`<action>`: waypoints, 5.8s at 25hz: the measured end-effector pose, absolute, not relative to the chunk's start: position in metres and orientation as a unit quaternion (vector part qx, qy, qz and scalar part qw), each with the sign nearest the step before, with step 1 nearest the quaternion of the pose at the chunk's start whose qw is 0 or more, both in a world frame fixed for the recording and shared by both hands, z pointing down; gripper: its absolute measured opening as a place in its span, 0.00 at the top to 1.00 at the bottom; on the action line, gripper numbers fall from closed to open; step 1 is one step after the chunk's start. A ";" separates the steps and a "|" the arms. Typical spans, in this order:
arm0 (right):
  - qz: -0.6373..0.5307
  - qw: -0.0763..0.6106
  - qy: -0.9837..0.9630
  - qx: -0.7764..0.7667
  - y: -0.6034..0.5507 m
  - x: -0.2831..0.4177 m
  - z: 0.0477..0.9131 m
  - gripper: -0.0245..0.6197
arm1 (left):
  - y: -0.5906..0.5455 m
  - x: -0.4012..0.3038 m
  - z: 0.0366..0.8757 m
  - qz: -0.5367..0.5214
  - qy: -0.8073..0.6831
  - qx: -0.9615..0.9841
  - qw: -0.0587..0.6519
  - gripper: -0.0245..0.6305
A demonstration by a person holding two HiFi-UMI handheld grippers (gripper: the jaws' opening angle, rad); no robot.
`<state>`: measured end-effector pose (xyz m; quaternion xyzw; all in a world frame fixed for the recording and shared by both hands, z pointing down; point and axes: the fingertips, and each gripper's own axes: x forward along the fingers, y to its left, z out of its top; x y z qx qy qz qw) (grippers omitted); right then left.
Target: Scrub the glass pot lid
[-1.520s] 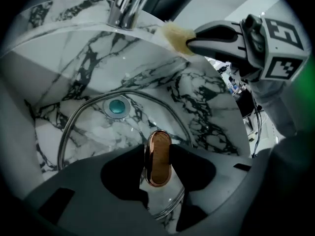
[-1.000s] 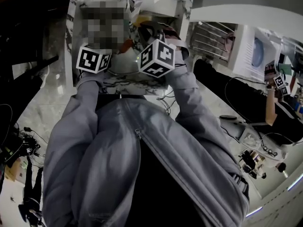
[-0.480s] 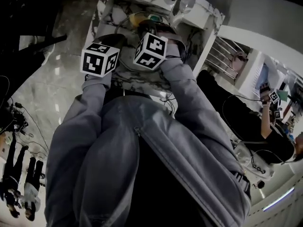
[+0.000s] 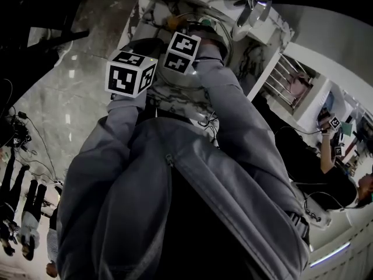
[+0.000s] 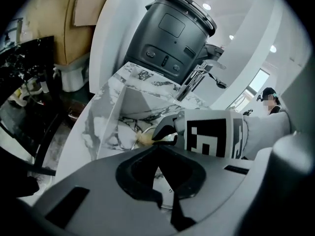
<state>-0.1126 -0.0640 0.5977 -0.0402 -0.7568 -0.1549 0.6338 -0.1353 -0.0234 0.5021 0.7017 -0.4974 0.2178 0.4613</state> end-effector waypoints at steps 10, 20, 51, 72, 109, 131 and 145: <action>-0.125 0.649 -0.743 -0.105 0.011 -0.102 0.600 0.90 | -0.014 -0.138 0.496 0.214 -0.496 0.707 0.456 0.94; -0.057 0.659 -0.738 -0.136 0.073 -0.082 0.600 0.90 | 0.003 -0.132 0.487 0.211 -0.492 0.715 0.449 0.94; 0.045 0.597 -0.796 -0.092 0.076 -0.031 0.496 0.90 | 0.011 -0.097 0.464 0.221 -0.469 0.743 0.424 0.94; -0.028 0.586 -0.810 0.029 -0.078 -0.028 0.514 0.90 | -0.043 -0.080 0.476 0.232 -0.454 0.747 0.427 0.94; -0.034 0.644 -0.762 -0.060 -0.020 -0.008 0.549 0.90 | -0.019 -0.062 0.482 0.235 -0.435 0.760 0.423 0.94; 0.002 0.669 -0.734 -0.122 0.067 0.013 0.596 0.90 | 0.007 -0.055 0.480 0.244 -0.427 0.765 0.416 0.94; 0.090 0.668 -0.716 -0.183 0.121 0.019 0.598 0.90 | 0.016 -0.055 0.478 0.244 -0.424 0.767 0.414 0.94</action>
